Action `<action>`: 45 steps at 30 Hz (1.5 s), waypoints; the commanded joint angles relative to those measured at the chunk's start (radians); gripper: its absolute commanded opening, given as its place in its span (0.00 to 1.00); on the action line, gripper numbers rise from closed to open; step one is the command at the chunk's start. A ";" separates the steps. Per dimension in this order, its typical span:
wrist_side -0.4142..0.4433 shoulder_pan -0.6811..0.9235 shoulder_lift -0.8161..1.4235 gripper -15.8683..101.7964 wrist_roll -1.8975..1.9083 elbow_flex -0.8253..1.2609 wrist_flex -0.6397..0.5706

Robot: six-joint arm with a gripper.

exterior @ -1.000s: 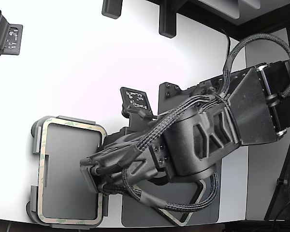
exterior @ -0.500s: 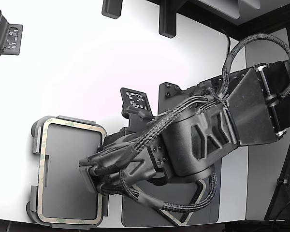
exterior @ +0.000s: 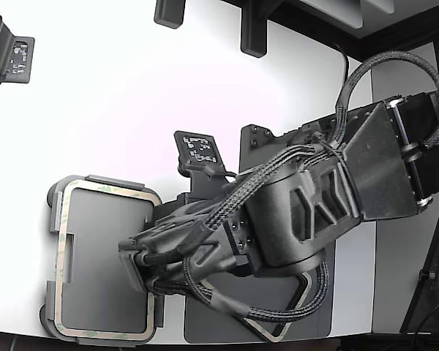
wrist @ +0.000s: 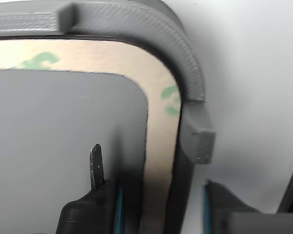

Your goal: Grab top frame and put it into gray box.

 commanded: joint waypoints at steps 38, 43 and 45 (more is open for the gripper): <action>0.190 -0.396 1.463 0.98 -1.784 1.198 -0.670; 0.149 -0.390 1.626 0.98 -1.832 1.331 -0.680; 0.196 -0.390 1.644 0.98 -1.799 1.335 -0.670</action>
